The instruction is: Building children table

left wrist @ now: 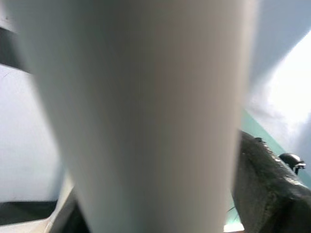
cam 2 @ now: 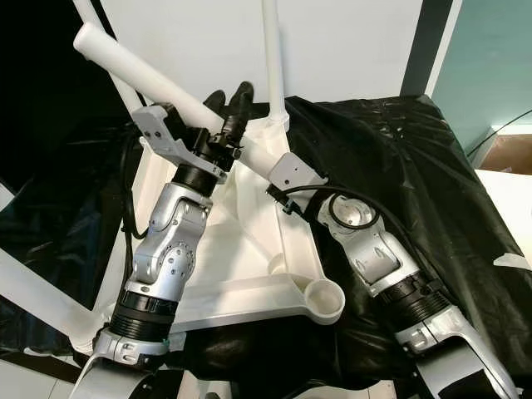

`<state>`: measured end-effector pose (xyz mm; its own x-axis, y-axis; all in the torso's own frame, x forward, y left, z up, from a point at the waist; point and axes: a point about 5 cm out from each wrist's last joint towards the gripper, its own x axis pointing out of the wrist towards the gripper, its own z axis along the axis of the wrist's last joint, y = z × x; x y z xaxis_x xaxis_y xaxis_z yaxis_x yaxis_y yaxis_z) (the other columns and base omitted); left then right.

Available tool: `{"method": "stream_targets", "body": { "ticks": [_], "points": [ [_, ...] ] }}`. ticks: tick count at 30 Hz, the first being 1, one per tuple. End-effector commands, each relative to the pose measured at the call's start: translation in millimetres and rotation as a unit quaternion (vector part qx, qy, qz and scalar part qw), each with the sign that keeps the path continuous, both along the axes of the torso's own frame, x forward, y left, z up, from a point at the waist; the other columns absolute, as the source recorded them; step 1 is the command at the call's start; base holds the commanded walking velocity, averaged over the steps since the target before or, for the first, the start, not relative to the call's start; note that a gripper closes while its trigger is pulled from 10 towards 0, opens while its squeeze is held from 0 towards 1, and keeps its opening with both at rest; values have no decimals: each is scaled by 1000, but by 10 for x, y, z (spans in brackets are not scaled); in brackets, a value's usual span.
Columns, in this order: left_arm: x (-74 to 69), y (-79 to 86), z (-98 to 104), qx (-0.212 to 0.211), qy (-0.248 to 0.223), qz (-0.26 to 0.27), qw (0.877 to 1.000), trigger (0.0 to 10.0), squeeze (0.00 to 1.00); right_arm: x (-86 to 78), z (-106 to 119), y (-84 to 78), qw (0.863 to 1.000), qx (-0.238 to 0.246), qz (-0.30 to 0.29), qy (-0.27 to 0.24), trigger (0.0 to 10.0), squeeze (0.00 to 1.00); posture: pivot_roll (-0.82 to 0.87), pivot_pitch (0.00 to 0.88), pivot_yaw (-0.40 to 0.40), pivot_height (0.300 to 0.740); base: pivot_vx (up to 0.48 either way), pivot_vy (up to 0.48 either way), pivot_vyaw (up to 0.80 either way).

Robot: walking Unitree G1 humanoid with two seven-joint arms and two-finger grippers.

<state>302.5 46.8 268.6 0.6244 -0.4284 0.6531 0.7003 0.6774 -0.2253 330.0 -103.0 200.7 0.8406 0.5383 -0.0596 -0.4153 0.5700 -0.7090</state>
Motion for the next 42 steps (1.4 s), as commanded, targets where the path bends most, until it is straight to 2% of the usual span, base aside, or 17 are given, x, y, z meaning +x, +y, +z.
{"method": "stream_targets", "body": {
  "ticks": [1,10,17,19,22,24,25,26,27,28,31,32,34,36,37,41,42],
  "points": [
    [-128,-53,46,39,-54,-73,995,10000,0,57,-7,-50,999,6,-34,-3,0,0,-69,0,104,740,0,0,0],
    [-327,85,-119,87,-57,-147,984,10000,0,136,-83,-214,994,8,-106,3,0,0,-59,0,103,740,0,0,0],
    [-367,168,-46,94,-88,-121,984,10000,0,164,-105,-242,993,6,-119,4,0,0,-51,0,102,740,0,0,0],
    [-428,235,-252,154,-31,-189,969,10000,0,171,-43,-243,993,12,-121,-10,0,0,-52,0,105,740,0,0,0],
    [-466,261,-323,173,-8,-215,961,10000,0,173,-23,-241,992,15,-122,-15,0,0,-52,0,105,740,0,0,0],
    [-507,349,-580,230,44,-242,942,10000,0,147,68,-211,993,38,-112,-30,0,0,-50,0,108,740,0,0,0],
    [-507,349,-580,230,44,-242,942,10000,0,147,68,-211,993,38,-112,-30,0,0,-50,0,108,740,0,0,0],
    [-528,401,-732,262,67,-249,930,10000,0,125,128,-194,992,56,-105,-38,2784,0,-48,0,109,740,0,0,0],
    [-528,401,-732,262,67,-249,930,10000,0,125,128,-194,992,56,-105,-38,2784,0,-48,0,109,740,0,0,0],
    [-561,444,-843,284,82,-260,919,10000,0,102,171,-184,992,70,-100,-44,10000,0,-48,0,110,740,0,0,0],
    [-610,473,-915,300,93,-276,908,10000,0,83,194,-178,991,80,-97,-47,10000,0,-47,0,110,740,0,0,0],
    [-665,492,-961,312,100,-296,897,10000,0,68,201,-172,991,86,-92,-48,10000,0,-47,0,110,740,0,0,0],
    [-665,492,-961,312,100,-296,897,10000,0,68,201,-172,991,86,-92,-48,10000,0,-47,0,110,740,0,0,0],
    [-839,564,-1102,345,119,-354,861,10000,0,32,184,-160,991,89,-85,-46,10000,0,-48,0,110,740,0,0,0],
    [-839,564,-1102,345,119,-354,861,10000,0,32,184,-160,991,89,-85,-46,10000,0,-48,0,110,740,0,0,0],
    [-1029,645,-1165,373,137,-404,824,10000,0,12,165,-161,992,89,-85,-42,10000,0,-45,0,105,740,0,0,0],
    [-1029,645,-1165,373,137,-404,824,10000,0,12,165,-161,992,89,-85,-42,10000,0,-45,0,105,740,0,0,0]
  ]
}}
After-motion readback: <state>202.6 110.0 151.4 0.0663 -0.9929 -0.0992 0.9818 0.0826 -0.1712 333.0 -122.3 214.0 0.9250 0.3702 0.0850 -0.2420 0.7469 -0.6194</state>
